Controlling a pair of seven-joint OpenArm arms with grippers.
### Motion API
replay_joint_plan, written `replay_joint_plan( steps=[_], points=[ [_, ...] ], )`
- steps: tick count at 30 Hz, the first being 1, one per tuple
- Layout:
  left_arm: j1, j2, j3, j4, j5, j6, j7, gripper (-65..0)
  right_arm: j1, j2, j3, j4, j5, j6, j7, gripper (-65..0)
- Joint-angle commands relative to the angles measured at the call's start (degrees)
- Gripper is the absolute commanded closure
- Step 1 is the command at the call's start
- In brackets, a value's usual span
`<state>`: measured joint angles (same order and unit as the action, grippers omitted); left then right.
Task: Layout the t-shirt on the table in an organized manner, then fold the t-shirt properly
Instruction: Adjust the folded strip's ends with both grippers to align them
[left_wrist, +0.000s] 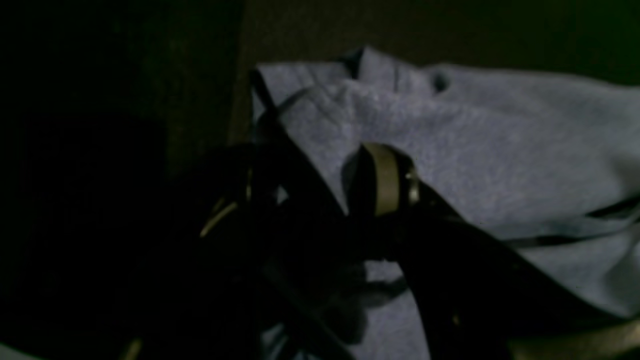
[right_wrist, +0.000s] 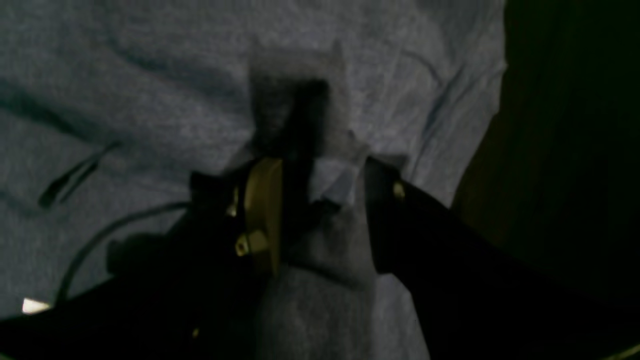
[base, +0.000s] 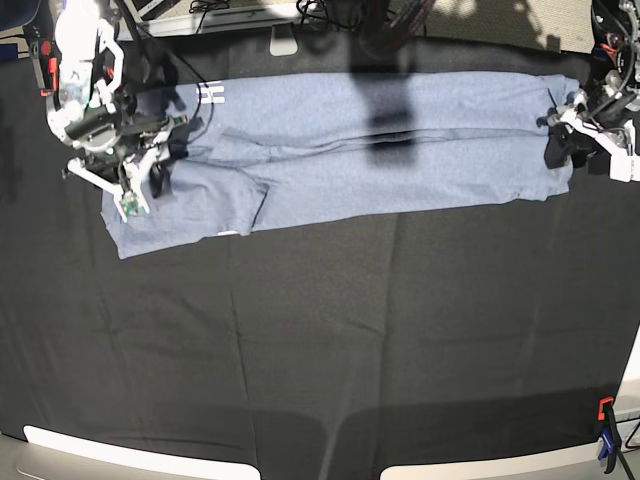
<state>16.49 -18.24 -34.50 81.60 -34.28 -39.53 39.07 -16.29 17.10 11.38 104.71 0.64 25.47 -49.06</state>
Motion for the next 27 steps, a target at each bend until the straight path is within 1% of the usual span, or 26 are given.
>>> replay_joint_plan(
  steps=[1,3,8,10,12,17,20,22,24,25,27],
  points=[
    [-0.13,-0.96,-0.33,0.63,0.17,-0.47,-0.90,-24.2,0.92,0.66,0.39,1.05,0.02,-0.46,1.03,-25.9],
    [-0.13,-0.96,-0.33,0.24,0.87,-0.47,-0.87,-24.2,1.27,0.66,0.39,1.05,0.15,-0.48,1.09,-25.9],
    [-0.15,-0.96,-0.33,-3.15,0.44,-0.47,-0.55,-24.2,1.38,0.68,0.39,1.05,4.07,-0.46,1.25,-25.9],
    [-0.15,-0.98,-0.33,-5.27,-2.32,-0.47,1.25,-24.2,1.38,0.66,0.39,1.05,4.90,-0.46,1.42,-25.9],
    [-0.15,-0.98,-0.33,-6.86,-6.47,-0.47,4.00,-24.2,1.38,0.68,0.39,1.05,5.66,-0.46,1.95,-25.9],
    [-0.15,-1.01,-0.33,-7.02,-16.70,-0.47,12.81,-24.1,1.38,0.66,0.39,1.05,5.81,-0.44,3.08,-25.9],
    [-0.15,-1.01,-0.33,-7.02,-19.26,-0.47,16.09,-23.4,1.38,0.66,0.39,1.05,5.81,-0.44,3.19,-25.9],
    [-0.15,-1.01,-0.33,-7.02,-20.09,-0.47,17.07,-19.6,1.38,0.68,0.39,1.05,5.81,-0.44,3.21,-25.9],
    [-0.15,-1.01,-0.33,-7.02,-20.04,-0.47,17.03,-13.9,1.38,0.66,0.39,1.05,5.81,-0.46,3.23,-25.9],
    [-0.15,-1.01,-0.33,-7.02,-20.04,-0.47,16.76,-10.0,1.38,0.66,0.39,1.05,5.81,-0.44,3.23,-25.9],
    [-0.15,-1.01,-0.33,-7.02,-20.02,-0.47,16.63,0.0,1.38,0.68,0.39,1.05,5.81,-0.44,3.21,-25.9]
  ],
)
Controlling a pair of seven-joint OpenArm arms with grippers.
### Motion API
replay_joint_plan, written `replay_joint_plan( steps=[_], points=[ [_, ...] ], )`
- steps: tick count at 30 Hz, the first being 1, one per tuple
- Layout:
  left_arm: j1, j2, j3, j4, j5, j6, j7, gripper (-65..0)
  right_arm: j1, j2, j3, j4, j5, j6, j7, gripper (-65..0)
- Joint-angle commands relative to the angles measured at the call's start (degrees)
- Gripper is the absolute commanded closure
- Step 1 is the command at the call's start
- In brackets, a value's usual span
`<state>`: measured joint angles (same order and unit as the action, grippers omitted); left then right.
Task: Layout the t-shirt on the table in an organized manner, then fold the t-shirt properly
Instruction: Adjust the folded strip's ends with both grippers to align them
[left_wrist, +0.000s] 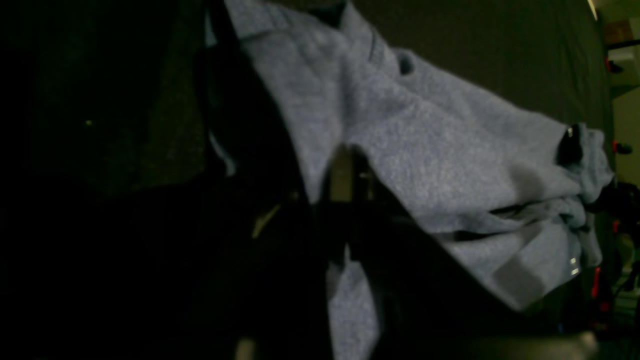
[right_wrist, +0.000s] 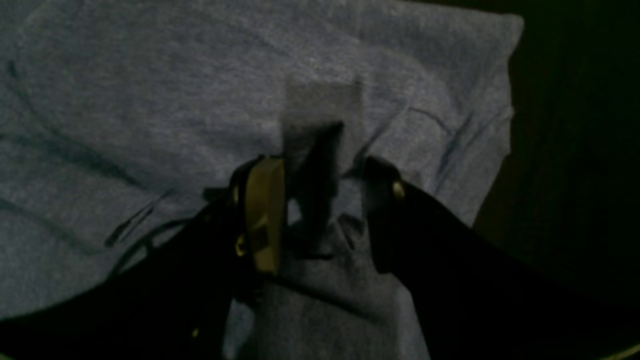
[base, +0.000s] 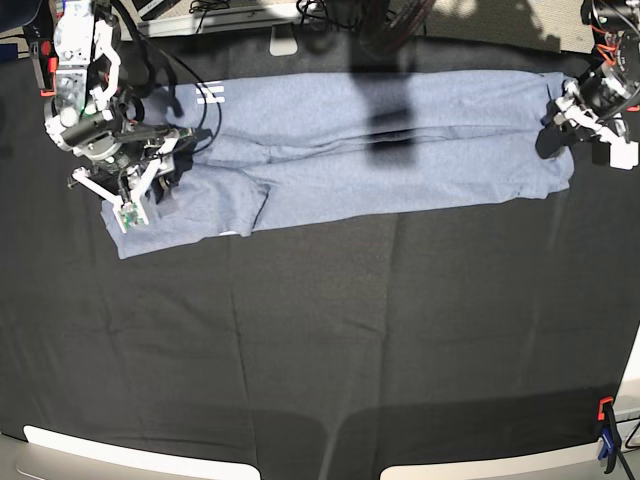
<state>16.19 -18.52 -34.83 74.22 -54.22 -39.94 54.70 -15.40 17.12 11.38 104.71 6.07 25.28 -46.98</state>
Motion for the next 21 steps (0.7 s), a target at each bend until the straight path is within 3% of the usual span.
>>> replay_joint_plan(
  steps=[1,5,8,11,19,21],
  points=[
    [0.15,-0.72,0.00,0.37,-0.04,-0.06,1.01,0.0,0.48,0.66,0.39,1.05,0.39,-0.24,1.16,-25.9],
    [0.04,-0.90,-0.02,0.37,2.89,-0.06,0.02,0.0,0.48,0.66,0.39,1.05,0.37,-0.24,1.75,-25.9],
    [0.00,-1.99,-0.07,0.37,6.73,-0.06,-5.95,0.0,0.52,0.66,0.39,1.05,0.37,-0.24,2.99,-25.9],
    [-0.07,-4.24,-0.07,0.39,6.71,-0.06,-9.07,0.0,1.33,0.63,0.39,1.05,0.39,-0.26,3.02,-25.9],
    [-0.13,-9.16,-0.07,0.39,6.82,-0.06,-7.65,0.0,3.50,0.61,0.39,1.05,0.42,-0.26,2.82,-25.9],
    [-0.13,-9.46,-0.07,0.37,6.80,-0.06,-7.69,-12.2,3.52,0.63,0.39,1.05,0.44,-0.26,2.80,-25.9]
  ],
)
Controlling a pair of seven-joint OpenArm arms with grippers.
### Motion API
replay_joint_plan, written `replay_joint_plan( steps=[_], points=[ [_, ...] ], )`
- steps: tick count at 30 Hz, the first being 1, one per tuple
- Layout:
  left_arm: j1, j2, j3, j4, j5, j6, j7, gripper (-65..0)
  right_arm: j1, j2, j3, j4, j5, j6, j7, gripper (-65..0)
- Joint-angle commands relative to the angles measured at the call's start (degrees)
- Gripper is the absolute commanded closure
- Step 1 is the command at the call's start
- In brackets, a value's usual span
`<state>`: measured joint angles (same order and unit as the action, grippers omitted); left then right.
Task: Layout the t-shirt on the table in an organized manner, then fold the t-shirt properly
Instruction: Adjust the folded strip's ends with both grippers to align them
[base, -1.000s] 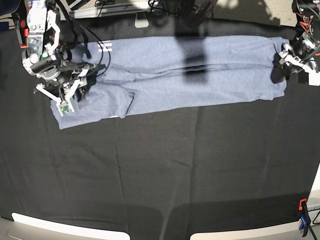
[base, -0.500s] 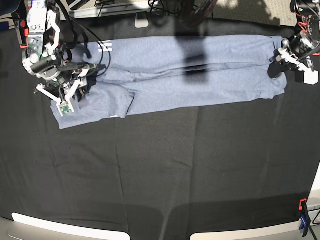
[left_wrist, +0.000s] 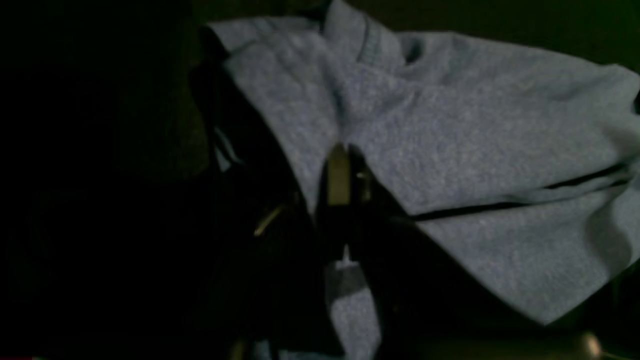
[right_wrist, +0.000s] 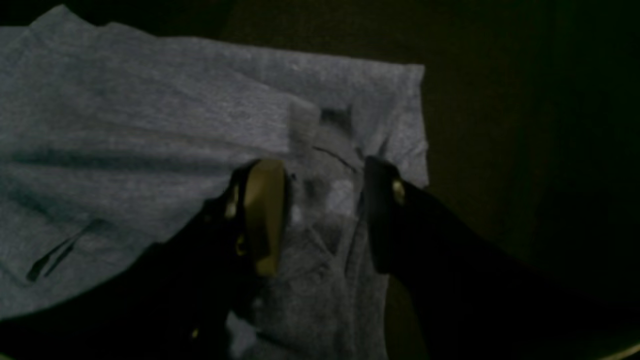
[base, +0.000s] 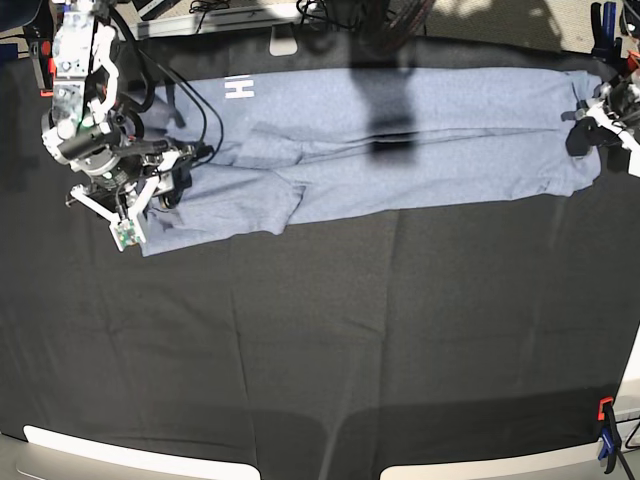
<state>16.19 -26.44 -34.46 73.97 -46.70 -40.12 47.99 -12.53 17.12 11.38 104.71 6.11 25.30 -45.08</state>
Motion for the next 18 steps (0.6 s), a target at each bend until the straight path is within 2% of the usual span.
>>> replay_joint_plan(
  steps=[1,2,3,9,13,18],
  points=[
    [-0.15,-1.57,-0.44,0.61,-0.74,0.12,-1.01,-19.1,0.63,0.63,0.39,1.05,0.37,-0.28,0.85,-25.9],
    [-0.15,-1.73,-0.44,0.61,-0.72,0.12,-1.31,-23.5,0.63,0.63,0.39,1.05,0.37,-0.28,0.72,-25.9],
    [-0.15,-1.88,-0.44,0.61,-0.72,0.12,-1.33,-24.5,0.66,0.63,0.39,1.05,0.37,-0.28,0.42,-25.9],
    [0.09,-2.82,-0.44,0.61,-0.72,0.12,0.85,-24.5,0.63,0.63,0.39,1.05,0.35,-0.28,-0.87,-25.9],
    [0.15,-3.30,-0.44,0.61,-1.92,0.12,-0.26,-24.5,0.63,0.63,0.39,1.05,0.37,-0.28,-0.90,-25.9],
    [0.00,-6.25,-0.44,0.61,-5.99,0.12,-1.79,-24.6,0.63,0.63,0.39,1.05,0.37,-0.28,-0.90,-25.9]
  ],
)
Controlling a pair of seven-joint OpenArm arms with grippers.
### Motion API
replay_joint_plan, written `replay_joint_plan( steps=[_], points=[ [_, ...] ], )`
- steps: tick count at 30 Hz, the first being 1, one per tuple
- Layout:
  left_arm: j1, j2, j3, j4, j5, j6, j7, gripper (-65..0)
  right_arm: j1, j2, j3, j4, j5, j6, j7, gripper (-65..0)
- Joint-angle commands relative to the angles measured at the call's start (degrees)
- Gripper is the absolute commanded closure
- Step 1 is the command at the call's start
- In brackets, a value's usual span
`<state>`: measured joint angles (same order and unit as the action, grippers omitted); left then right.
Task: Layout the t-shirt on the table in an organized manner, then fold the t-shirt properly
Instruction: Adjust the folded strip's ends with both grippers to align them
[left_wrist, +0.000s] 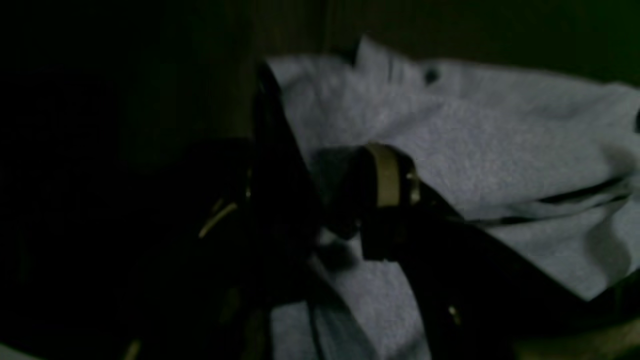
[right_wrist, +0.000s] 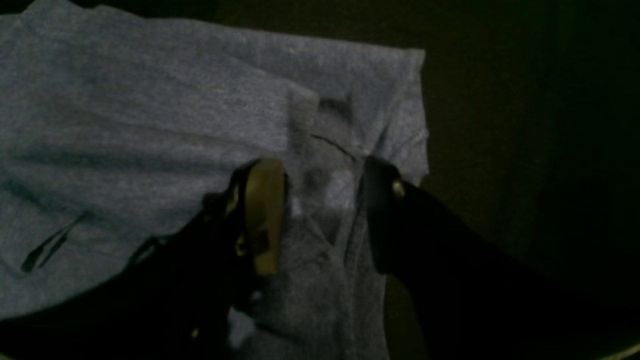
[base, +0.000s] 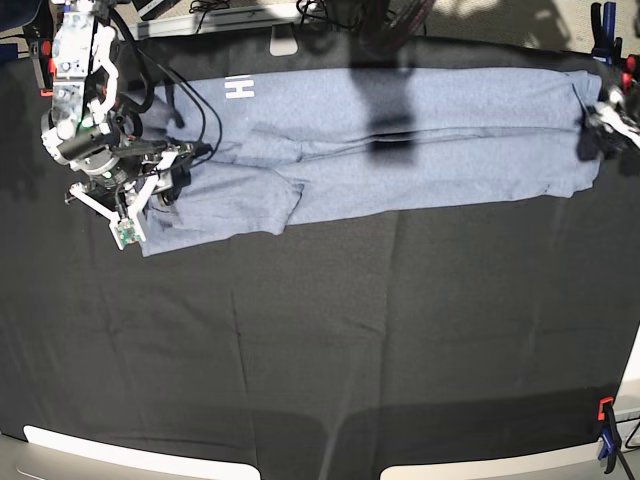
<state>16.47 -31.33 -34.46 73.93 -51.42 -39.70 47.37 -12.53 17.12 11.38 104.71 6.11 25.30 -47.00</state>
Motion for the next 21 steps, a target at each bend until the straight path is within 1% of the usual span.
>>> replay_joint_plan(
  steps=[1,3,5,9,10,13,14,16,21],
  points=[
    [-0.28,-1.95,-0.44,0.66,-1.62,-0.30,-1.20,-24.6,0.63,0.63,0.39,1.05,0.37,-0.28,1.01,-25.9],
    [-0.28,-2.84,-0.44,0.66,-1.60,-0.30,-1.11,-24.6,0.63,0.63,0.39,1.05,0.37,-0.28,1.03,-25.9],
    [-0.28,-2.97,-0.44,0.66,-1.60,-0.30,-0.20,-24.6,0.63,0.63,0.39,1.05,0.37,-0.28,1.03,-25.9],
    [0.02,-2.64,-0.44,0.66,-1.66,-0.30,3.87,-24.6,0.63,0.63,0.39,1.05,0.37,-0.28,1.03,-25.9],
    [0.46,-2.67,-0.44,0.66,-1.73,-0.30,4.02,-24.6,0.63,0.61,0.39,1.05,0.37,-0.28,1.03,-25.9],
    [1.55,-2.62,-0.44,0.66,-6.16,-0.30,3.93,-24.6,0.63,0.59,0.39,1.05,0.48,-0.28,1.03,-25.9],
    [1.66,-2.32,-0.44,0.66,-7.28,-0.30,4.04,-24.6,0.63,0.61,0.39,1.05,0.57,-0.28,1.01,-25.9],
    [1.64,-1.31,-0.44,0.63,-7.02,-0.30,4.26,-24.6,0.63,0.48,0.39,1.05,0.57,-0.28,1.01,-25.9],
    [1.57,2.43,-0.44,0.63,-3.65,-0.30,2.43,-24.6,0.63,0.48,0.39,1.05,0.57,-0.28,0.20,-25.9]
  ],
)
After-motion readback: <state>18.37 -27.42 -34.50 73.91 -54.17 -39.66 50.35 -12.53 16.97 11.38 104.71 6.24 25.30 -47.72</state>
